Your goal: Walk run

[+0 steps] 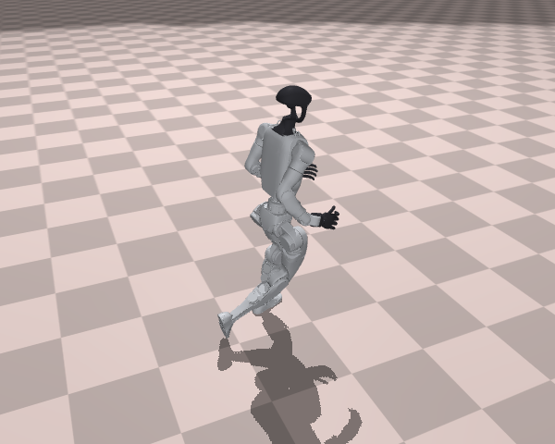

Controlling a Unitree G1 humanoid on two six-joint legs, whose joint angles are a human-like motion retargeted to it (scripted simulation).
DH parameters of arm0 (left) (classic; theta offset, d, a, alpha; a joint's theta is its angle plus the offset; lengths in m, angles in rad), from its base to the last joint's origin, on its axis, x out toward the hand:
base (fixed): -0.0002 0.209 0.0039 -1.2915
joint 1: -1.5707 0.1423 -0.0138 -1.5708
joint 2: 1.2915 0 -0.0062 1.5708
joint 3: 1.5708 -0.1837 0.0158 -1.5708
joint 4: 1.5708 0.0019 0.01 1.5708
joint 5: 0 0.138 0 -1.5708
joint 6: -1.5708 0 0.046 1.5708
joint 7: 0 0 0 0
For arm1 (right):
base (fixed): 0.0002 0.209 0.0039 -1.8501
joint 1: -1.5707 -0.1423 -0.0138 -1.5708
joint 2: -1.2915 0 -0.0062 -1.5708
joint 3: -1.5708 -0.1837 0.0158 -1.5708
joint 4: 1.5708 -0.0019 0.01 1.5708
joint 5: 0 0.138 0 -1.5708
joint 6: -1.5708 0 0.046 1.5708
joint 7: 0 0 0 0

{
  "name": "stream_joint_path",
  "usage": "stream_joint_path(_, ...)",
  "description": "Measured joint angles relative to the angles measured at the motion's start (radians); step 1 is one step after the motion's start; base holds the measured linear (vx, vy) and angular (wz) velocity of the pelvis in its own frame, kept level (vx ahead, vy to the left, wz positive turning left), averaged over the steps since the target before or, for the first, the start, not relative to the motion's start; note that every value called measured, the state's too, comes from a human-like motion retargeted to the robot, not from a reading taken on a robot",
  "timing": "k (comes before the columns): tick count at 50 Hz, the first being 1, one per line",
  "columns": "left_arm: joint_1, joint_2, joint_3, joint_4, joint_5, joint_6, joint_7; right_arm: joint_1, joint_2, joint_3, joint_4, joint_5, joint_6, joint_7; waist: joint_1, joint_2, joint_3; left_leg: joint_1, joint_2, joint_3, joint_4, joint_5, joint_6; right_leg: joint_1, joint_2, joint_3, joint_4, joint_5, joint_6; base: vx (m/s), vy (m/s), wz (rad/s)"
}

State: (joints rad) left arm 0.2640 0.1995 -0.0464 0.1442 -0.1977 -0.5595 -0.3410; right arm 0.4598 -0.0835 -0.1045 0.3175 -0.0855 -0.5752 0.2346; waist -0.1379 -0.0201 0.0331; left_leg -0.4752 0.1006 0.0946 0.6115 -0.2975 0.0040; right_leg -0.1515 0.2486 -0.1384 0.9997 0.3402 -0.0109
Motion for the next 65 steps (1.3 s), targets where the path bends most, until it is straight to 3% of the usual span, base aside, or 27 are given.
stream_joint_path(3, -0.126, 0.006, -0.028, 0.047, -0.041, 0.014, -0.046, 0.109, 0.022, -0.013, 0.090, 0.098, 0.001, 0.091, -0.020, 0.033, -0.043, 0.136, 0.007, 0.021, -0.059, -0.065, -0.040, -0.202, -0.032, -0.029, 0.014, -0.236, -0.021, 1.31, -0.44, -0.20)
stream_joint_path(5, -0.141, 0.012, -0.055, 0.043, -0.021, -0.003, 0.002, 0.173, 0.041, -0.043, 0.104, 0.162, -0.004, 0.145, -0.072, 0.046, -0.056, 0.245, -0.015, 0.029, -0.169, 0.002, -0.053, -0.321, -0.107, -0.065, -0.071, -0.321, -0.032, 1.65, -0.68, 0.02)
stream_joint_path(7, -0.125, -0.008, -0.059, 0.033, -0.009, -0.010, 0.035, 0.204, 0.058, -0.086, 0.099, 0.189, -0.014, 0.147, -0.142, 0.086, -0.073, 0.366, -0.018, 0.054, -0.299, 0.206, -0.098, -0.405, -0.169, -0.118, -0.246, -0.346, -0.040, 1.42, -0.42, 0.30)
stream_joint_path(10, -0.086, -0.062, -0.083, 0.014, -0.024, -0.008, 0.043, 0.197, 0.075, -0.137, 0.076, 0.202, -0.038, 0.110, -0.223, 0.123, -0.092, 0.513, -0.068, 0.014, -0.426, 0.664, -0.222, -0.465, -0.200, -0.101, -0.610, -0.350, -0.029, 1.73, -0.52, -0.18)
stream_joint_path(12, -0.079, -0.101, -0.056, -0.003, -0.048, 0.001, 0.012, 0.149, 0.086, -0.147, 0.044, 0.183, -0.041, 0.078, -0.236, 0.147, -0.073, 0.513, -0.099, 0.048, -0.300, 0.821, -0.266, -0.465, -0.206, -0.032, -0.770, -0.378, -0.027, 1.32, 0.11, -1.41)
stream_joint_path(17, -0.131, -0.144, -0.015, -0.018, -0.110, 0.026, -0.058, -0.041, 0.110, -0.116, -0.084, 0.142, -0.053, -0.084, -0.241, 0.159, -0.017, 0.479, -0.111, 0.010, 0.097, 0.821, -0.242, -0.410, -0.278, -0.044, -0.674, -0.374, -0.251, 1.71, -0.06, -1.01)
stream_joint_path(20, -0.052, -0.142, -0.009, 0.028, -0.112, 0.012, -0.138, -0.142, 0.095, -0.086, -0.126, 0.095, -0.097, -0.247, -0.203, 0.098, -0.113, 0.314, -0.087, 0.021, 0.342, 0.727, -0.046, -0.406, -0.327, 0.026, -0.407, -0.564, -0.251, 2.62, -1.31, -0.24)
stream_joint_path(22, 0.002, -0.125, -0.022, 0.069, -0.094, -0.004, -0.105, -0.245, 0.073, -0.107, -0.119, 0.083, -0.116, -0.273, -0.110, 0.039, -0.163, 0.096, -0.159, -0.005, 0.486, 0.584, 0.065, -0.333, -0.292, 0.083, -0.404, -0.612, -0.251, 1.46, -0.80, -2.14)
stream_joint_path(25, 0.051, -0.065, -0.004, 0.083, -0.048, -0.025, -0.086, -0.330, 0.031, -0.037, -0.195, 0.050, -0.125, -0.346, 0.046, -0.007, -0.164, -0.091, -0.100, 0.066, 0.364, 0.427, 0.172, -0.144, -0.175, 0.209, -0.591, -0.517, -0.251, 1.47, -0.78, -2.64)
stream_joint_path(28, 0.134, -0.059, 0.055, 0.084, 0.001, -0.031, -0.098, -0.335, -0.034, -0.013, -0.260, 0.032, -0.135, -0.359, 0.148, -0.089, -0.139, -0.165, -0.075, 0.160, 0.050, 0.349, 0.153, 0.054, -0.109, 0.226, -0.769, -0.161, -0.251, 1.72, -1.08, -2.19)
stream_joint_path(30, 0.169, -0.059, 0.087, 0.094, 0.013, -0.022, -0.105, -0.305, -0.056, -0.008, -0.276, -0.008, -0.107, -0.350, 0.233, -0.111, -0.126, -0.178, -0.103, 0.185, -0.200, 0.305, 0.146, 0.165, -0.118, 0.196, -0.838, 0.103, -0.114, 1.66, -0.71, -2.80)
stream_joint_path(33, 0.162, -0.059, 0.109, 0.074, 0.031, -0.021, -0.048, -0.232, -0.072, -0.015, -0.250, -0.108, -0.052, -0.326, 0.285, -0.144, -0.050, -0.115, -0.179, 0.068, -0.445, 0.237, -0.105, 0.242, -0.191, 0.163, -0.605, 0.183, 0.104, 1.87, -0.40, -1.78)
stream_joint_path(35, 0.124, -0.039, 0.103, 0.038, 0.043, -0.021, 0.009, -0.201, -0.069, 0.014, -0.190, -0.187, -0.026, -0.364, 0.228, -0.132, -0.013, -0.065, -0.181, 0.085, -0.463, 0.209, -0.122, 0.246, -0.138, 0.171, -0.401, 0.183, 0.167, 1.72, -0.34, -0.08)
stream_joint_path(37, 0.086, -0.018, 0.086, -0.020, 0.041, -0.013, 0.049, -0.170, -0.048, 0.042, -0.121, -0.242, -0.025, -0.364, 0.188, -0.053, -0.001, -0.034, -0.156, -0.050, -0.377, 0.405, -0.053, 0.233, 0.049, 0.233, -0.306, 0.177, 0.138, 2.12, -0.39, 0.03)
stream_joint_path(38, 0.075, -0.007, 0.056, -0.048, 0.034, -0.009, 0.065, -0.133, -0.029, 0.039, -0.084, -0.264, -0.032, -0.337, 0.132, -0.038, -0.019, -0.039, -0.207, -0.158, -0.235, 0.261, 0.011, 0.178, 0.093, 0.169, -0.246, 0.160, 0.121, 2.31, -0.34, 0.48)
stream_joint_path(40, 0.017, 0.001, -0.019, -0.065, -0.010, -0.019, 0.084, -0.047, 0.009, -0.019, 0.006, -0.265, -0.036, -0.254, 0.145, -0.032, -0.042, -0.067, -0.210, -0.248, -0.080, 0.175, -0.042, 0.028, 0.061, 0.070, 0.000, 0.008, 0.041, 1.99, -0.30, -0.37)
stream_joint_path(42, -0.077, -0.004, 0.007, -0.041, -0.058, -0.011, 0.059, 0.006, 0.042, 0.012, 0.055, -0.170, -0.012, -0.183, 0.086, -0.014, -0.065, -0.008, -0.076, -0.049, -0.013, 0.054, -0.017, -0.129, -0.007, 0.042, 0.111, -0.145, 0.013, 1.78, -0.47, -0.40)
stream_joint_path(45, -0.127, -0.024, -0.090, -0.034, -0.062, -0.017, 0.084, 0.113, 0.091, -0.041, 0.062, 0.072, -0.055, -0.078, 0.056, 0.027, -0.114, 0.173, -0.125, -0.085, -0.142, 0.035, -0.003, -0.300, -0.073, 0.009, -0.034, -0.293, 0.009, 1.50, -0.40, -0.07)
stream_joint_path(47, -0.119, -0.045, -0.102, -0.026, -0.083, -0.015, 0.080, 0.151, 0.116, -0.076, 0.064, 0.187, -0.088, -0.096, -0.012, 0.072, -0.119, 0.289, -0.099, -0.055, -0.253, 0.197, -0.024, -0.379, -0.137, -0.012, -0.203, -0.331, 0.037, 1.78, -0.54, 0.11)
stream_joint_path(50, -0.085, -0.080, -0.130, 0.001, -0.174, 0.013, 0.025, 0.175, 0.123, -0.129, 0.053, 0.332, -0.145, -0.115, -0.100, 0.124, -0.127, 0.463, -0.099, -0.040, -0.409, 0.620, -0.082, -0.424, -0.256, -0.079, -0.544, -0.322, 0.001, 1.50, -0.39, 0.05)
stream_joint_path(52, -0.060, -0.084, -0.132, 0.014, -0.228, 0.031, -0.012, 0.173, 0.122, -0.142, 0.022, 0.346, -0.143, -0.110, -0.135, 0.158, -0.096, 0.527, -0.072, -0.058, -0.365, 0.821, -0.148, -0.402, -0.228, -0.006, -0.744, -0.366, -0.016, 1.81, -0.63, -0.74)
stream_joint_path(55, -0.052, -0.076, -0.088, 0.025, -0.279, 0.050, -0.059, 0.113, 0.101, -0.149, -0.056, 0.289, -0.113, -0.090, -0.143, 0.211, -0.016, 0.526, 0.026, 0.010, 0.002, 0.821, -0.266, -0.344, -0.166, 0.059, -0.884, -0.436, 0.032, 1.38, -0.27, -1.36)
stream_joint_path(56, -0.055, -0.069, -0.079, 0.020, -0.280, 0.052, -0.067, 0.076, 0.096, -0.146, -0.086, 0.258, -0.099, -0.102, -0.154, 0.214, 0.008, 0.527, 0.043, 0.016, 0.101, 0.821, -0.266, -0.338, -0.177, 0.010, -0.849, -0.354, -0.018, 1.81, -0.36, -0.79)
stream_joint_path(58, -0.048, -0.051, -0.063, -0.006, -0.269, 0.053, -0.077, 0.005, 0.083, -0.124, -0.150, 0.202, -0.079, -0.151, -0.169, 0.228, 0.019, 0.509, 0.070, 0.034, 0.233, 0.821, -0.218, -0.336, -0.170, -0.055, -0.750, -0.332, -0.211, 1.97, -0.51, -0.47)
stream_joint_path(59, -0.009, -0.053, -0.047, -0.017, -0.248, 0.046, -0.099, -0.013, 0.077, -0.092, -0.174, 0.176, -0.082, -0.195, -0.140, 0.209, -0.005, 0.507, 0.049, 0.068, 0.256, 0.821, -0.172, -0.318, -0.157, -0.016, -0.675, -0.373, -0.242, 2.18, -0.86, -1.45)
stream_joint_path(62, 0.104, -0.087, -0.029, 0.010, -0.203, 0.046, -0.178, -0.103, 0.072, -0.068, -0.177, 0.181, -0.118, -0.288, -0.066, 0.133, -0.088, 0.408, -0.001, 0.076, 0.362, 0.720, -0.009, -0.232, -0.197, 0.051, -0.548, -0.477, -0.200, 2.25, -0.63, -0.49)
stream_joint_path(65, 0.135, -0.114, -0.050, 0.051, -0.208, 0.050, -0.156, -0.233, 0.065, 0.009, -0.185, 0.276, -0.112, -0.260, 0.031, 0.092, -0.136, 0.230, 0.004, 0.151, 0.396, 0.452, 0.092, -0.098, -0.191, 0.088, -0.599, -0.499, -0.185, 1.48, -0.14, -0.84)
